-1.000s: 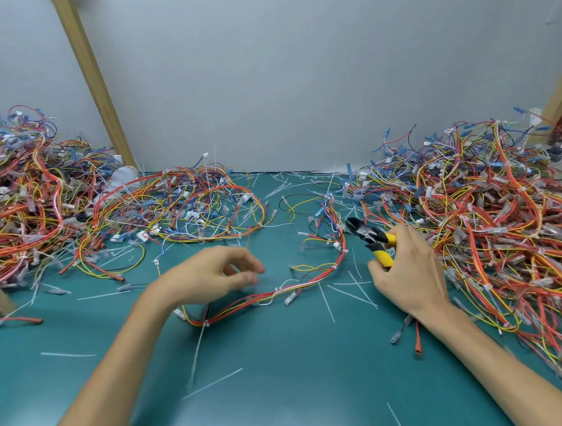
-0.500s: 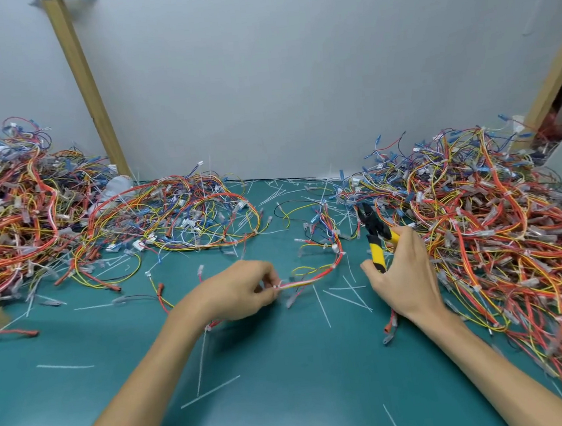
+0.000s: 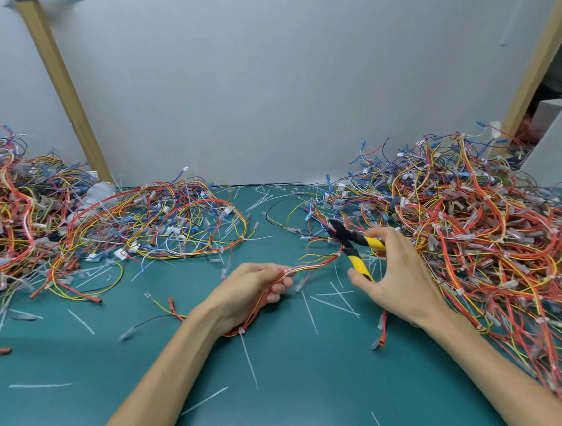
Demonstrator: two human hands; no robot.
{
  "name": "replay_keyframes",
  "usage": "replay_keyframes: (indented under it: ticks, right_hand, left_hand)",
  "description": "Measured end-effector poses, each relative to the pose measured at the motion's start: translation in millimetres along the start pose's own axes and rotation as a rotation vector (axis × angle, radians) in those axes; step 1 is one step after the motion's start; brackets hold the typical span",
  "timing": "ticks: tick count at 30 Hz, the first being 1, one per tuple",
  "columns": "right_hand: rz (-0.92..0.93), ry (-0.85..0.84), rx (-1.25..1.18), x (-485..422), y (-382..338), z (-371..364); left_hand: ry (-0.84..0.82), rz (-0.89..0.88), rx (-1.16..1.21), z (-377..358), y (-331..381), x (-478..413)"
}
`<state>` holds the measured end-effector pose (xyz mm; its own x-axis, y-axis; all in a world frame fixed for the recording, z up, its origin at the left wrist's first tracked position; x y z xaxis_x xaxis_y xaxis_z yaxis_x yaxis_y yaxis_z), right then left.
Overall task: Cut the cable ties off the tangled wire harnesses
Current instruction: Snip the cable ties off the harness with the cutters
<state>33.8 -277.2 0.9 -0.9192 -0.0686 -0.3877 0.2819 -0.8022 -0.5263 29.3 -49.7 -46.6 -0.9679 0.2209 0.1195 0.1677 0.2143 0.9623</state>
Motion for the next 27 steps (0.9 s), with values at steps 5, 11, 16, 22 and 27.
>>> replay_keyframes:
  ticks: [5, 11, 16, 22, 27]
  right_hand:
    - [0.144, -0.011, 0.268, 6, -12, 2]
    - [0.228, -0.021, 0.362, 15, -23, -12]
    - [0.228, -0.017, 0.308, 20, -32, -22]
    - [0.197, -0.059, 0.312, 21, -31, -27]
    - [0.209, -0.136, 0.301, 20, -28, -29]
  left_hand:
    - [0.079, -0.086, -0.004, 6, 1, 0]
    - [0.161, -0.205, -0.091, 8, 4, 1]
    - [0.140, -0.237, -0.130, 3, 3, -1]
    - [0.149, -0.251, -0.124, 2, 2, -2]
    - [0.207, -0.275, -0.110, 6, 3, -2]
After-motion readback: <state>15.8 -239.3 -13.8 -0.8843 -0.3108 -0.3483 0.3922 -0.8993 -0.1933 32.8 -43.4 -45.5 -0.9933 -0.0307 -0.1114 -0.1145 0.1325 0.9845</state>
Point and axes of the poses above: each hand's wrist, its own x-axis away from the middle knuckle, its own z-axis out of the back of the hand, y = z × x, the point moved 6 cm from there along -x, towards the middle knuckle, and after that the axes turned 6 degrees about -z, right-handed, at the moved point
